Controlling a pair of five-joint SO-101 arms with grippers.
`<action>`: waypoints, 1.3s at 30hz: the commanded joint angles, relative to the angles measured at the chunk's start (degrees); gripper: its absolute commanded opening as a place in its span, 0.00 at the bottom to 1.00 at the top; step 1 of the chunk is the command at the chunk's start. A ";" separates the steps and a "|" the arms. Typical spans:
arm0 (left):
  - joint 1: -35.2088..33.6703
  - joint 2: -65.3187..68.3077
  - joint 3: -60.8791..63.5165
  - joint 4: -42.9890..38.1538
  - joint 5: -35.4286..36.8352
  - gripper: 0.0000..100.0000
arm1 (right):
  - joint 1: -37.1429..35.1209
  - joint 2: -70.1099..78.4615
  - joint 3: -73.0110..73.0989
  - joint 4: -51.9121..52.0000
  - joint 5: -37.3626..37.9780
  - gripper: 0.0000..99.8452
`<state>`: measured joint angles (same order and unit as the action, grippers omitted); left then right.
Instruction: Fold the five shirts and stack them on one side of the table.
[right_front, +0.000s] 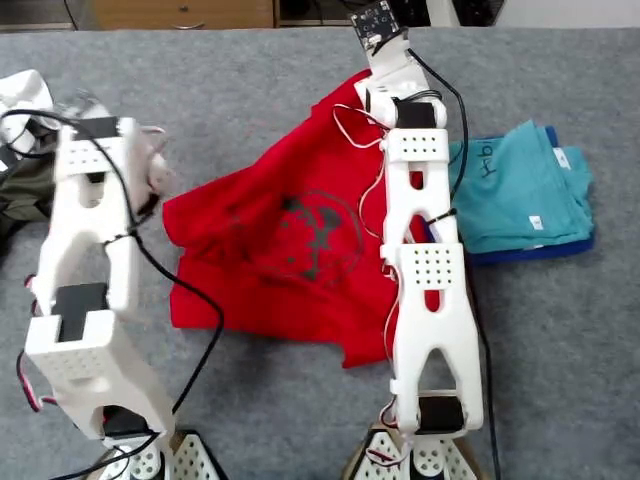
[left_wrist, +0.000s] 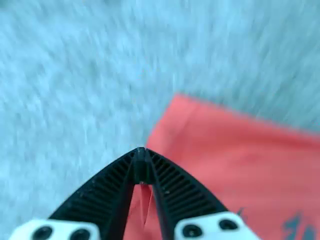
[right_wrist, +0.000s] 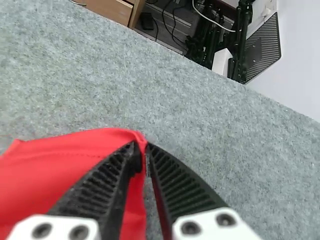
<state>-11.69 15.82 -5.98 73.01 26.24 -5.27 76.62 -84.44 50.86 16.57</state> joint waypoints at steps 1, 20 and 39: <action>-1.76 0.04 -3.69 -6.15 3.16 0.03 | -0.48 -0.22 -1.27 -0.97 0.53 0.00; 6.77 22.90 -16.18 -2.90 11.25 0.16 | -0.75 -0.22 -1.27 -1.05 0.53 0.00; 3.34 29.32 -49.58 -2.02 8.79 0.02 | -0.75 -0.22 -1.27 -1.05 0.53 0.00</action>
<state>-6.15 46.07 -47.30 72.84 37.58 -5.27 76.62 -84.44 50.86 16.57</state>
